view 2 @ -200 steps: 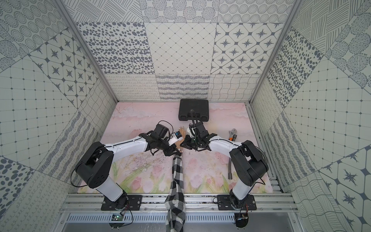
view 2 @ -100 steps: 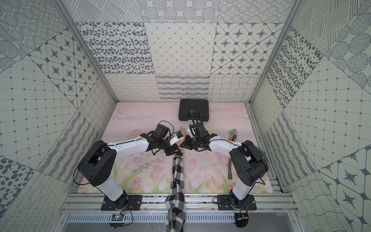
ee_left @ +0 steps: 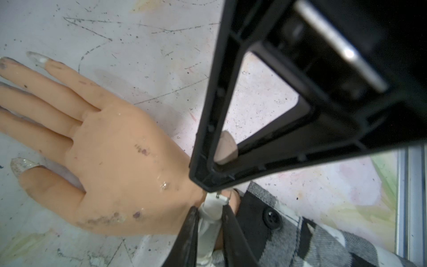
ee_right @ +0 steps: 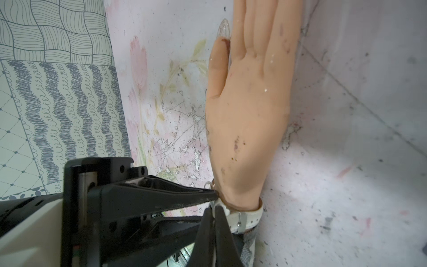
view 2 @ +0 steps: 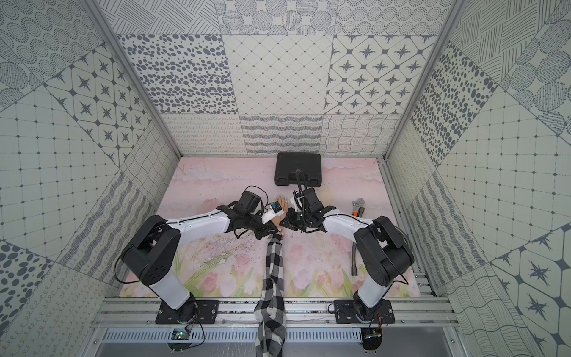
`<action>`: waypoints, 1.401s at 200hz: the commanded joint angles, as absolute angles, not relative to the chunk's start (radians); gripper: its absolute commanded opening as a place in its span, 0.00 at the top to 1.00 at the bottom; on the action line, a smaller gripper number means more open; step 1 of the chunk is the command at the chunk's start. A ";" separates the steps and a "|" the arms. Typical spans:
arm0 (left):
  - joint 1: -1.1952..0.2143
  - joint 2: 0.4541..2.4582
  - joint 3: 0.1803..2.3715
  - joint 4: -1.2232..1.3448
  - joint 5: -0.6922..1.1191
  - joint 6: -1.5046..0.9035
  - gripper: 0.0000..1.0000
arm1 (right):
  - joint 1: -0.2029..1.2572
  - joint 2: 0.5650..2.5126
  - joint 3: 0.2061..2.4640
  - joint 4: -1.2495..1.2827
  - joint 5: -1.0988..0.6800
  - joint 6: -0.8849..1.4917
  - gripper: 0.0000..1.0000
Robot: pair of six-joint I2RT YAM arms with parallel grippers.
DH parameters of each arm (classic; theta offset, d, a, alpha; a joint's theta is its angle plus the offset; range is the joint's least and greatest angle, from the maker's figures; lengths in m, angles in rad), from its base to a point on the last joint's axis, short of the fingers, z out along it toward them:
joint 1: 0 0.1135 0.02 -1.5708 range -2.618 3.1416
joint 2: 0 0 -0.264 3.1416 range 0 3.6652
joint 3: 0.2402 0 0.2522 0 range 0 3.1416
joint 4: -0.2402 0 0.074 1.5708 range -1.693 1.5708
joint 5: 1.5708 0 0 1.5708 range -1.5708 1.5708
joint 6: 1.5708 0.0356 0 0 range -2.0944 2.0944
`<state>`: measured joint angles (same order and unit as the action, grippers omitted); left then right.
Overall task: Take off the watch
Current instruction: Untie the watch from the hand.
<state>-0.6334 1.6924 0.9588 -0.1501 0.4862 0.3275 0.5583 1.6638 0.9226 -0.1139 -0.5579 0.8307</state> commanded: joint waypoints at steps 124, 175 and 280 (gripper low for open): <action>-0.639 1.744 0.952 -0.202 0.512 0.299 0.89 | 0.506 1.709 0.841 -0.230 -0.438 0.702 1.00; -0.641 1.753 0.949 -0.195 0.517 0.288 0.89 | 0.541 1.787 0.894 -0.278 -0.409 0.672 1.00; -0.633 1.611 0.927 -0.050 0.364 0.042 0.78 | 0.541 1.610 0.912 -0.193 -0.513 0.753 1.00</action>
<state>-0.6350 1.6855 0.9409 -0.0910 0.4950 0.2173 0.5335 1.6672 0.8761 -0.2050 -0.4820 0.7376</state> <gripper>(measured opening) 0.170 0.058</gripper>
